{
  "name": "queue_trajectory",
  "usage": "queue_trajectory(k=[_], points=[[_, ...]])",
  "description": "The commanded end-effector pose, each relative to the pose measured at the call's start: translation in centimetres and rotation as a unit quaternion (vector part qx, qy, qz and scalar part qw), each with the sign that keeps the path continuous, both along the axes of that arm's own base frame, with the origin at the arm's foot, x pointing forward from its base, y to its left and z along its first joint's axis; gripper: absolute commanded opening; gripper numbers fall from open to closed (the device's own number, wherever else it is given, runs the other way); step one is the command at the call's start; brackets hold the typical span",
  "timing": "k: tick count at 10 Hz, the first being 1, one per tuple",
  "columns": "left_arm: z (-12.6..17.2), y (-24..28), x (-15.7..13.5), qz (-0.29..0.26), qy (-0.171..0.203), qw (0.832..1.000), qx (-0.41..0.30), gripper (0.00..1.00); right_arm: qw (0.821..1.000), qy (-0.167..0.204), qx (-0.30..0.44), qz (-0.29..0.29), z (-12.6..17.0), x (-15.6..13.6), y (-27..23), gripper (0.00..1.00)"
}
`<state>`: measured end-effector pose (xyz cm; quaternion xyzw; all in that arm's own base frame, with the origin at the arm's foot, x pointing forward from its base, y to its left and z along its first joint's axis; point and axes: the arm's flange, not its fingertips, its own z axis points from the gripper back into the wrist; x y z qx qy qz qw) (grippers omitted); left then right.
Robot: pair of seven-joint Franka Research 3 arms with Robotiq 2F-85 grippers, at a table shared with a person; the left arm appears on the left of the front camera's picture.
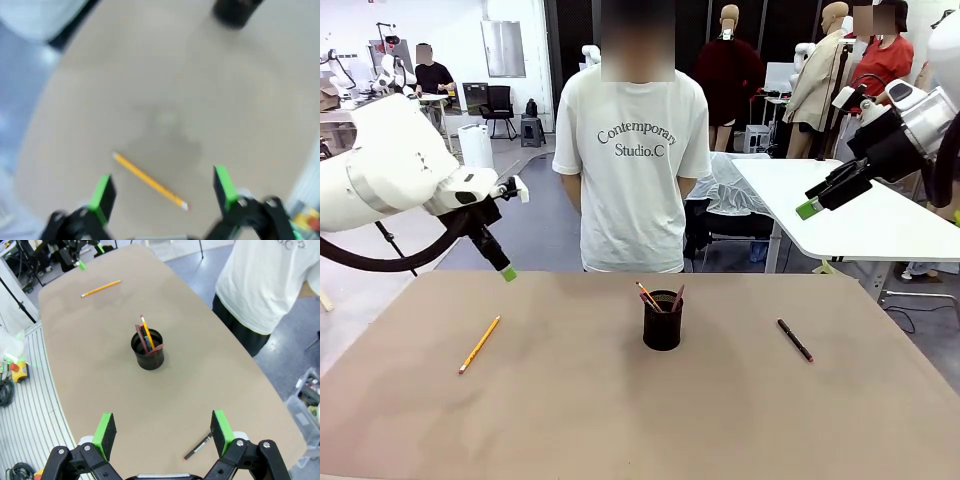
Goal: Place the pens into the pen holder.
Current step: Pick up a writing instrument from the table and place it into the Pen holder.
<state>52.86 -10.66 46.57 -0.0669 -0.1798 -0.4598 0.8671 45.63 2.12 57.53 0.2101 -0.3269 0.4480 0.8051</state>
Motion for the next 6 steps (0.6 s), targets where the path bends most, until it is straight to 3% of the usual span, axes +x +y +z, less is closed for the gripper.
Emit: queue_trajectory(k=[1, 3, 5, 6], points=[[-0.8, -0.2, 0.6, 0.087, 0.058, 0.992, 0.065, 1.00, 1.000, -0.001, 0.002, 0.002, 0.1, 0.0, 0.0, 1.00], [-2.7, 0.9, 0.9, 0.154, 0.086, 0.983, 0.048, 1.00, 1.000, -0.001, 0.002, 0.002, 0.1, 0.0, 0.0, 1.00], [-5.8, 2.4, 0.4, 0.261, 0.117, 0.956, 0.067, 1.00, 1.000, -0.001, 0.002, 0.002, 0.1, 0.0, 0.0, 1.00], [-6.6, 3.4, 0.2, 0.267, 0.125, 0.953, 0.062, 1.00, 1.000, -0.001, 0.002, 0.002, 0.1, 0.0, 0.0, 1.00]])
